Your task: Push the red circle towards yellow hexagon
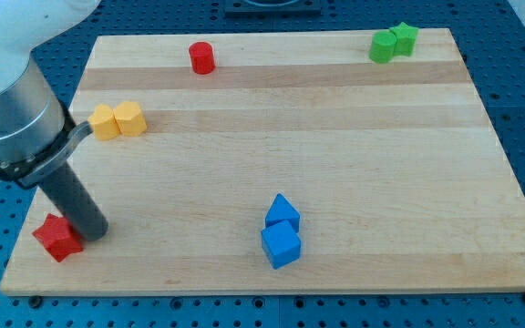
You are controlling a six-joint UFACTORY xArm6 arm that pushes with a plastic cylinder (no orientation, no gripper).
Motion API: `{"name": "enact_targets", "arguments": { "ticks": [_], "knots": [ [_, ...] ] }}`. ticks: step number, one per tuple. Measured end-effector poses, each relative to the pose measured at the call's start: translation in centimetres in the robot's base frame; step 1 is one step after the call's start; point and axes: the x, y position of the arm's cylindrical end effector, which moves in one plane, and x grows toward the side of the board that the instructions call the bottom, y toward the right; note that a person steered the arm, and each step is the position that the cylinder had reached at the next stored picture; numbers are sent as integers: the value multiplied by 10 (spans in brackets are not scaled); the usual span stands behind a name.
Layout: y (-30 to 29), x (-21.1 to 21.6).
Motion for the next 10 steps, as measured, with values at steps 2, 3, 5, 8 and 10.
{"name": "enact_targets", "arguments": {
  "ticks": [2, 3, 5, 8, 10],
  "knots": [
    [78, -41],
    [136, -46],
    [174, -133],
    [179, -297],
    [125, -318]
  ]
}}
